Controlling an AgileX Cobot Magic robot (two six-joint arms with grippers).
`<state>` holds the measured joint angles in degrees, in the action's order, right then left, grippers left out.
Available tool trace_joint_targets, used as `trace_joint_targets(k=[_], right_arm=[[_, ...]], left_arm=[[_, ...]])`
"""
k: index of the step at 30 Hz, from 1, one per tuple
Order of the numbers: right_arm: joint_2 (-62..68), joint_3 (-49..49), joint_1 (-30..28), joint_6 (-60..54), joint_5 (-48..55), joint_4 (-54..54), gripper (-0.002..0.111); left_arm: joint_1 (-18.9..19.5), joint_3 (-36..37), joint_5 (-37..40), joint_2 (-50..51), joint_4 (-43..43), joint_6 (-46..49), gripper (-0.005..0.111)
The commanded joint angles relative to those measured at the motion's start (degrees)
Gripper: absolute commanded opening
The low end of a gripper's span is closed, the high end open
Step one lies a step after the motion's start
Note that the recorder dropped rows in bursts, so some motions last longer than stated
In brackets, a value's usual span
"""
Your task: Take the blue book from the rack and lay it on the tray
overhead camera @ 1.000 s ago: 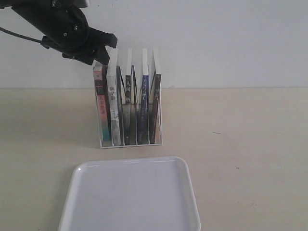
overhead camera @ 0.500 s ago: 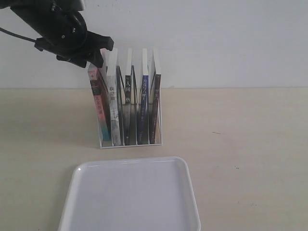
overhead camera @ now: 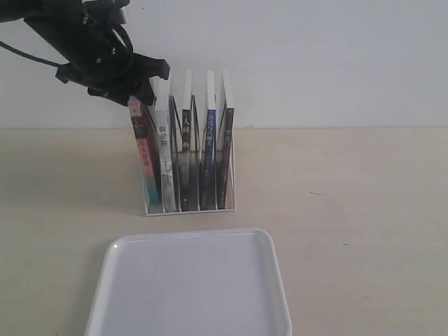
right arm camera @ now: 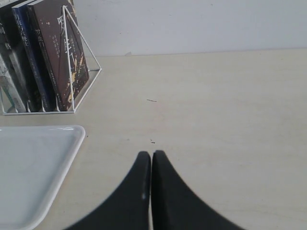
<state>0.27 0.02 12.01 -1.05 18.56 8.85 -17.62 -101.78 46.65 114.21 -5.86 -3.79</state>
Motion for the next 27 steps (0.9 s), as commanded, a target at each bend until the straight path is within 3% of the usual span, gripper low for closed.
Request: trace_joint_targets(k=[1, 7, 14, 19, 27], right_arm=[[-0.27, -0.02, -0.05, -0.16, -0.73, -0.35, 0.0], [-0.27, -0.02, -0.05, -0.16, -0.73, -0.35, 0.0], [-0.27, -0.02, -0.05, -0.16, -0.73, -0.35, 0.0], [-0.27, -0.02, -0.05, -0.16, -0.73, -0.35, 0.0], [-0.27, -0.02, -0.05, -0.16, -0.73, -0.35, 0.0]], left_arm=[[-0.38, -0.24, 1.14, 0.52, 1.12, -0.42, 0.042], [-0.38, -0.24, 1.05, 0.64, 1.33, -0.42, 0.031], [-0.38, -0.24, 1.32, 0.14, 1.33, -0.32, 0.004], [-0.38, -0.35, 1.66, -0.42, 1.33, 0.57, 0.004], [-0.38, -6.46, 8.29, -2.28, 1.33, 0.45, 0.004]])
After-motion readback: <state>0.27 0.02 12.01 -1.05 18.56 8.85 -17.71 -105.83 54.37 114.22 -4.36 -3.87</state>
